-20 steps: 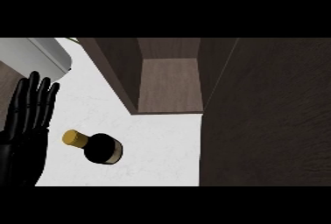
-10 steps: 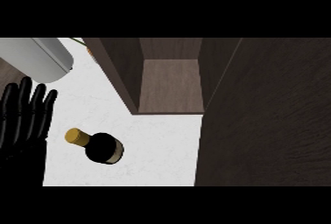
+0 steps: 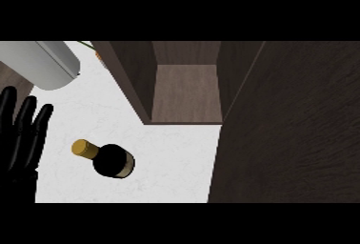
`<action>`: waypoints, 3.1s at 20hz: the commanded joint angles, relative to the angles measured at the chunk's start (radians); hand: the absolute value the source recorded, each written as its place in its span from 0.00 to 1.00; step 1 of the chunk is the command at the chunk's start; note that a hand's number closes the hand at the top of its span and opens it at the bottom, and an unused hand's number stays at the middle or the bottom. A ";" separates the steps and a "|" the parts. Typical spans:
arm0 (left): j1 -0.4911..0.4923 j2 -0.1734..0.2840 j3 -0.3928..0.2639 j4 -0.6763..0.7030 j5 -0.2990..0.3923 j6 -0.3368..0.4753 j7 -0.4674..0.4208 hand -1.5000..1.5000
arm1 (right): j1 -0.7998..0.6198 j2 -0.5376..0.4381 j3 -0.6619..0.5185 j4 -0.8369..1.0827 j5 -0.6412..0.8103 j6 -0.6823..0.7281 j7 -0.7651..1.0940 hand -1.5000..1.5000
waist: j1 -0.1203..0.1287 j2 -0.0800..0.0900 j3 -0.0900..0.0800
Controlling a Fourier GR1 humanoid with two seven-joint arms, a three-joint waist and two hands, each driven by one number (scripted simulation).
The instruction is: Pick up the wine, place it into the cabinet and close the cabinet
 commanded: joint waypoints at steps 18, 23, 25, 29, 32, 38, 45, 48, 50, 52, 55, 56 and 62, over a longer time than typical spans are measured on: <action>-0.086 0.032 -0.001 -0.003 -0.082 0.087 0.193 0.00 | -0.059 -0.054 0.244 -0.207 0.227 -0.203 0.222 0.00 | -0.014 -0.005 -0.002; 0.007 0.034 0.014 0.036 -0.045 0.077 0.094 0.00 | -0.064 -0.094 0.231 -0.210 0.199 -0.221 0.208 0.00 | -0.012 -0.004 -0.002; -0.026 0.017 -0.003 0.070 -0.087 0.095 0.089 0.00 | -0.115 -0.104 0.177 -0.188 0.175 -0.228 0.236 0.00 | -0.010 -0.001 -0.001; -0.015 0.018 0.044 0.160 -0.024 0.074 0.007 0.00 | -0.196 -0.089 0.223 -0.187 0.239 -0.286 0.310 0.00 | -0.014 -0.001 -0.003; 0.128 0.021 0.058 0.156 0.048 0.035 -0.107 0.00 | -0.173 -0.081 0.310 -0.132 0.300 -0.324 0.277 0.00 | -0.006 -0.004 -0.004; 0.165 0.013 0.071 0.215 0.052 0.029 -0.195 0.00 | -0.114 -0.138 0.315 -0.198 0.266 -0.342 0.254 0.00 | -0.009 -0.004 -0.002; 0.203 0.002 0.144 0.416 0.128 -0.019 -0.414 0.00 | -0.188 -0.172 0.285 -0.178 0.247 -0.368 0.303 0.00 | -0.010 -0.002 -0.002; 0.309 0.013 0.154 0.425 0.132 -0.042 -0.499 0.00 | -0.211 -0.171 0.330 -0.175 0.296 -0.409 0.317 0.00 | -0.010 -0.006 -0.004; 0.353 0.009 0.127 0.399 0.150 -0.068 -0.517 0.00 | -0.227 -0.197 0.317 -0.205 0.278 -0.401 0.350 0.00 | -0.006 -0.006 -0.003; 0.328 0.023 0.187 0.484 0.172 -0.076 -0.555 0.00 | -0.209 -0.190 0.346 -0.166 0.293 -0.424 0.312 0.00 | -0.008 -0.004 -0.002; 0.362 0.013 0.191 0.514 0.192 -0.096 -0.606 0.00 | -0.215 -0.223 0.324 -0.206 0.284 -0.438 0.345 0.00 | -0.011 -0.006 -0.003; 0.340 0.012 0.188 0.558 0.168 -0.087 -0.613 0.00 | -0.196 -0.199 0.419 -0.161 0.338 -0.463 0.287 0.00 | -0.016 -0.007 -0.003; 0.306 0.037 0.256 0.714 0.234 -0.158 -0.710 0.00 | -0.143 -0.256 0.428 -0.158 0.295 -0.458 0.229 0.00 | -0.013 -0.003 -0.001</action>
